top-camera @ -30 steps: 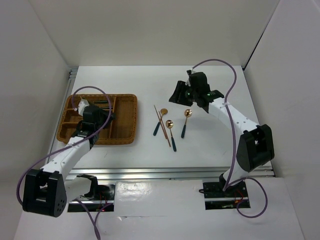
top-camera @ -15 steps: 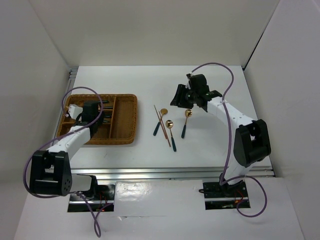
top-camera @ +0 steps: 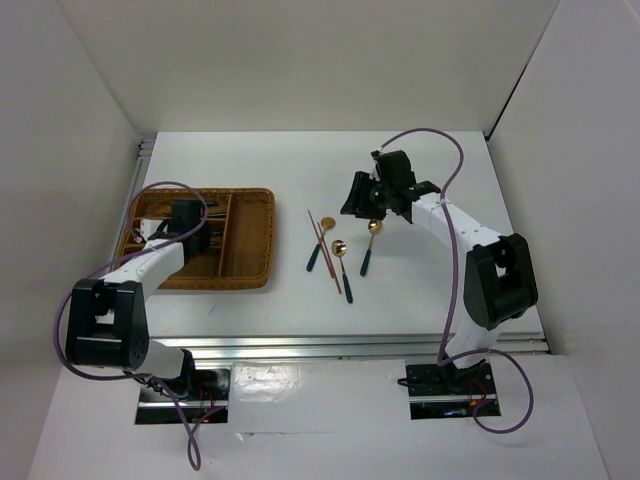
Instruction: Sort the eating utensils into containers
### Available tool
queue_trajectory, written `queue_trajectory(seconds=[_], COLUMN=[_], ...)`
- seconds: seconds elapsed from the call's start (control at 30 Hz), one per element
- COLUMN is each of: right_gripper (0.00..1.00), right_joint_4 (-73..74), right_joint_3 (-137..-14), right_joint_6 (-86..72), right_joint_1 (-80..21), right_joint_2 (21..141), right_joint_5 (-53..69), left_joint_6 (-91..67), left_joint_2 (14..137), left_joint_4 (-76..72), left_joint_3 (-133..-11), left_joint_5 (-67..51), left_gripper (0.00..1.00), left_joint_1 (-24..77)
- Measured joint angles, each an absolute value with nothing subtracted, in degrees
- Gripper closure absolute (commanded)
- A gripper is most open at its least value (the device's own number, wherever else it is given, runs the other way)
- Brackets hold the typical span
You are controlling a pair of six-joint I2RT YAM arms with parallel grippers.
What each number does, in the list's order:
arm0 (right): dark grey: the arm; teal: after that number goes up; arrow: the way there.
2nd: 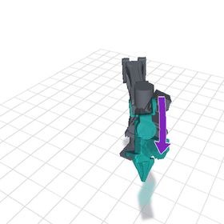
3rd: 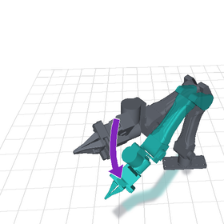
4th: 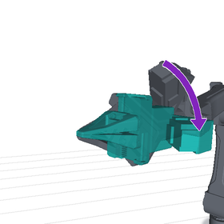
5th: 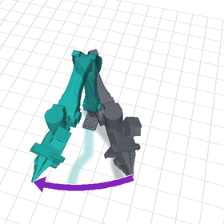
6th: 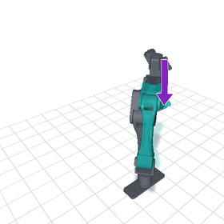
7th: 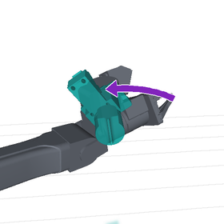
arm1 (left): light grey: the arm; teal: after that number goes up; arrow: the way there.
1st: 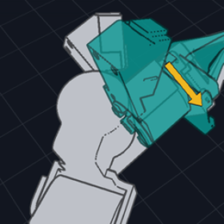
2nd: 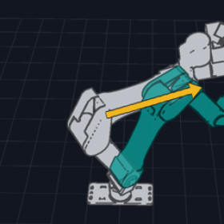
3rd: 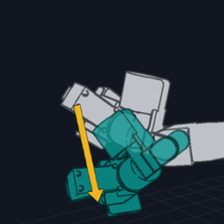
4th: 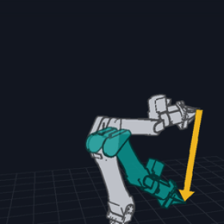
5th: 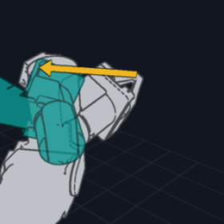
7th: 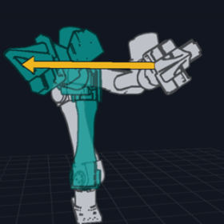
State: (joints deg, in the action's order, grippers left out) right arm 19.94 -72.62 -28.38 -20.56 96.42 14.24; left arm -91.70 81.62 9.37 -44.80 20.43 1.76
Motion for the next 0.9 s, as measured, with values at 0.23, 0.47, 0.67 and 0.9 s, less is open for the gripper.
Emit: queue_trajectory(seconds=[0.23,0.47,0.67,0.9], right_gripper=[0.45,0.46,0.46,0.46], right_joint_4=[20.1,20.2,20.2,20.2], right_joint_3=[-72.6,-72.8,-72.8,-72.8], right_joint_6=[-27.9,-27.5,-27.5,-27.3], right_joint_1=[-20.6,-20.6,-20.5,-20.4], right_joint_2=[96.9,97.3,97.9,97.9], right_joint_5=[14.2,14.3,14.4,14.5], left_joint_6=[-93.5,-92.9,-91.9,-91.4], left_joint_2=[84.1,88.5,89.1,88.3], left_joint_4=[10.3,10.1,10.3,11.4], left_joint_3=[-45.5,-48.5,-49.3,-50.3], left_joint_5=[18.9,14.2,11.8,10.9], left_gripper=[0.71,0.62,0.41,0.33], left_joint_1=[0.3,-2.3,-2.9,-2.9])
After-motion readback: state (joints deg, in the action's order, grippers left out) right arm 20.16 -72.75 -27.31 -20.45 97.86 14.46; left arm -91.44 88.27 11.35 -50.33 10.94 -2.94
